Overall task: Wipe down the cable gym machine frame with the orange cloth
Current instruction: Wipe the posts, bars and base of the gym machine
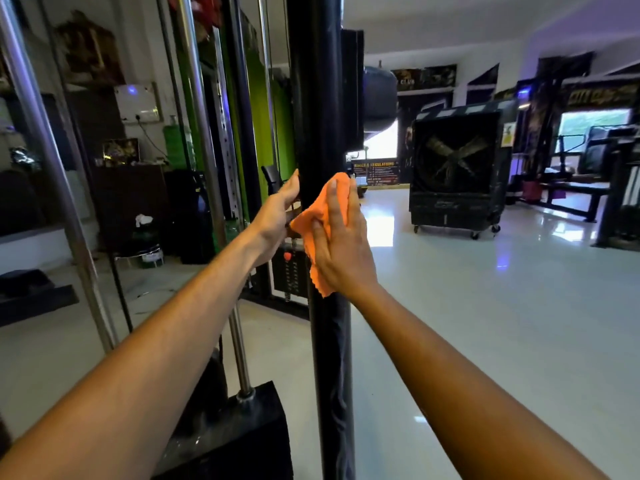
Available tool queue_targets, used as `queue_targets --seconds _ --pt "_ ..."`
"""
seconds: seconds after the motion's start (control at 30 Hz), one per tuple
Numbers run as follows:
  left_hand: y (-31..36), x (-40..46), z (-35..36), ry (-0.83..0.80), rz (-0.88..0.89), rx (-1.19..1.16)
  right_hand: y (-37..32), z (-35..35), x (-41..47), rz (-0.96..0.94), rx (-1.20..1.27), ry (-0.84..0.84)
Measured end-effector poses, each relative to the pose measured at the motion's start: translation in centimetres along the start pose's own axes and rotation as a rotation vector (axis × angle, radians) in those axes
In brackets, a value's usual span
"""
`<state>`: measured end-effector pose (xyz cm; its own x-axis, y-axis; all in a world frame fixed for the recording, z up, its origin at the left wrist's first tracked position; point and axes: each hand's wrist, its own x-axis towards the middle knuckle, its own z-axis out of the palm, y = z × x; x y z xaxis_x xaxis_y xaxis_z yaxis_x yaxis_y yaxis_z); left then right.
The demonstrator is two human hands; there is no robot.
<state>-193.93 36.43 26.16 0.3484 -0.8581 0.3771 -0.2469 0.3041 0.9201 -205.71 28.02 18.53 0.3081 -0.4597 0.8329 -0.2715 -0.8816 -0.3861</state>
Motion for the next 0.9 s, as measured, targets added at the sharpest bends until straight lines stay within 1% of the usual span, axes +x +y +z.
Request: queue_targets --seconds 0.1,0.23,0.3,0.37,0.5,0.6,0.7,0.8,0.87,0.9 --pt "-1.6 -0.6 0.5 0.025 -0.015 0.006 1.1 0.7 -1.9 -0.002 -0.019 0.004" --pt "-4.9 -1.8 1.0 0.052 -0.021 0.031 4.6 3.8 -11.4 0.08 0.006 -0.103" --pt "-5.6 -2.7 1.3 0.062 -0.047 0.048 5.7 4.9 -13.8 0.113 0.007 -0.126" --pt "-5.6 -3.3 1.4 0.062 -0.066 0.055 5.4 5.3 -13.0 0.111 0.018 -0.099" --pt "-5.4 -3.3 1.5 0.07 -0.064 0.076 3.4 4.6 -8.1 0.089 0.032 -0.004" --pt "-5.9 -3.2 1.5 0.109 -0.033 0.148 3.6 4.9 -8.2 0.059 0.013 0.018" --pt "-7.6 -3.7 2.1 0.143 0.031 0.226 6.2 6.5 -13.9 0.063 0.009 -0.059" --pt "-9.7 -4.4 2.4 0.151 0.041 0.187 8.8 8.0 -21.2 0.129 0.008 -0.181" --pt "-10.8 -4.7 2.4 0.159 0.046 0.165 9.4 8.5 -23.2 0.143 0.004 -0.208" --pt "-11.4 -4.9 2.4 0.168 0.043 0.159 9.4 8.7 -22.9 0.155 0.008 -0.2"
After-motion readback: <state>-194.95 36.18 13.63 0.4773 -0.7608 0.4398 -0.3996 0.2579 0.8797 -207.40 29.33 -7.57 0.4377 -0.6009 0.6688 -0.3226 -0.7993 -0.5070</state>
